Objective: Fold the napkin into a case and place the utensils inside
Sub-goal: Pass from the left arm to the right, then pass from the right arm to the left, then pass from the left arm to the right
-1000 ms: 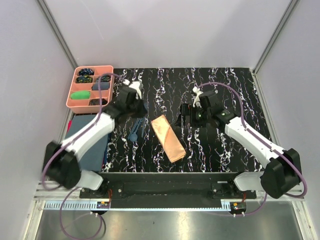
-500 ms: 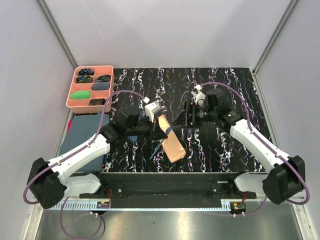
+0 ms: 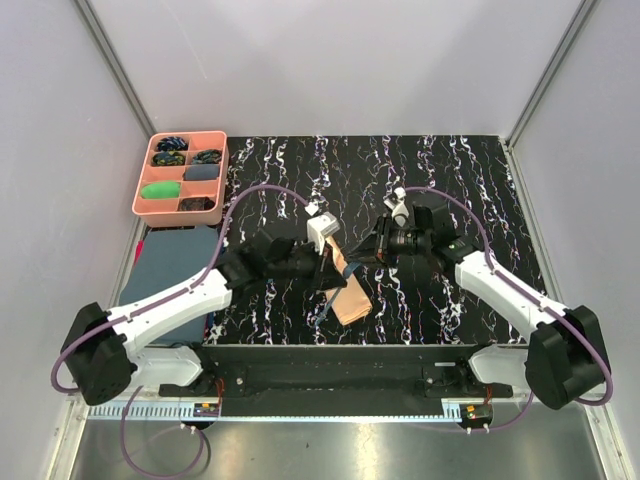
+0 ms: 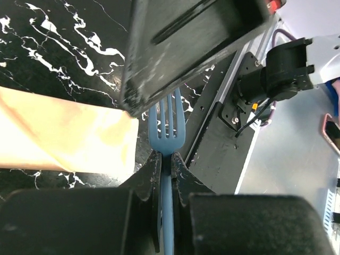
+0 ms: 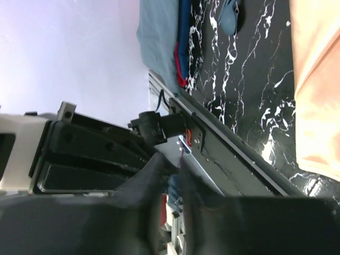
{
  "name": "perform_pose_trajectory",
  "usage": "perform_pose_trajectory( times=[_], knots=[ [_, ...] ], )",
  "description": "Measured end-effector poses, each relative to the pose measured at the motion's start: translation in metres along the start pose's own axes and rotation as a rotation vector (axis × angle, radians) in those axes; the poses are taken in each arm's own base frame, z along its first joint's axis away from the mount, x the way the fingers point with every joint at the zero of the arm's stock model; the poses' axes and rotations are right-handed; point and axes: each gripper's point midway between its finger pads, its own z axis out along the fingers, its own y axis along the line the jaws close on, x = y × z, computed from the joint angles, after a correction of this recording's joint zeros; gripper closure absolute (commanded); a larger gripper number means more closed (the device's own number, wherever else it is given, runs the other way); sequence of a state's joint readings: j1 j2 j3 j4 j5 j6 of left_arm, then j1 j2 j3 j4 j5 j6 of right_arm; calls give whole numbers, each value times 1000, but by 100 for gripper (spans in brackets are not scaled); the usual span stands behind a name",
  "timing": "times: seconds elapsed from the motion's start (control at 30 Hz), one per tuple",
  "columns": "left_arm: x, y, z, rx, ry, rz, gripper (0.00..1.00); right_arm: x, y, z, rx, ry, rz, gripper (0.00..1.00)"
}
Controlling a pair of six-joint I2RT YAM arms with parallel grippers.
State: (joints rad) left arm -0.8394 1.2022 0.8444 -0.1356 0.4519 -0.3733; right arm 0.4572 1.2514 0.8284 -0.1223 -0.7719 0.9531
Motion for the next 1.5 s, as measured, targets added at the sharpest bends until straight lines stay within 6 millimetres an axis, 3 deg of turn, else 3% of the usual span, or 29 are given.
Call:
perform_pose_trajectory(
  times=[0.03,0.07,0.13,0.2,0.27,0.4,0.43,0.5,0.53,0.6,0.63,0.7,0.77,0.9,1.0,1.13,1.3,1.37,1.5],
  knots=[
    [-1,0,3,-14,1,6,90,1,-1,1,-6,-3,33,100],
    [-2,0,3,-27,1,8,52,0,-3,2,-9,-7,58,100],
    [0,3,4,-68,5,17,10,2,-6,1,-19,-16,125,100],
    [1,5,5,-117,-1,30,4,8,-6,-1,-28,-17,180,100],
    [1,8,1,-178,-17,53,4,12,-1,-6,-51,-30,227,100],
    [7,-14,-9,-231,-46,151,18,11,15,-17,-110,-76,301,100],
    [9,-21,-10,-234,-51,174,33,9,20,-19,-126,-88,318,100],
    [16,-28,-12,-245,-43,200,50,7,27,-23,-151,-109,346,100],
    [19,-27,-12,-260,-36,208,83,6,29,-25,-161,-120,363,100],
    [22,-23,-15,-289,-28,209,100,6,33,-28,-183,-131,385,96],
    [22,-21,-17,-305,-28,208,100,6,33,-29,-190,-134,396,66],
    [21,-20,-21,-311,-34,202,100,7,32,-30,-192,-133,402,38],
    [22,-24,-30,-288,-30,182,100,9,30,-28,-165,-126,310,29],
    [17,-26,-52,-220,-31,81,100,-9,43,-30,-23,-134,-47,28],
    [25,-45,-62,-106,17,6,100,-12,49,-47,12,-183,-368,35],
    [34,-68,-73,32,88,-121,100,13,43,-63,-20,-159,-684,37],
    [38,-84,-85,178,109,-295,100,56,24,-51,-104,-29,-916,44],
    [42,-88,-87,232,116,-376,100,68,25,-45,-153,4,-981,52],
    [52,-95,-86,321,159,-512,100,77,41,-37,-248,-10,-1111,56]
  ],
)
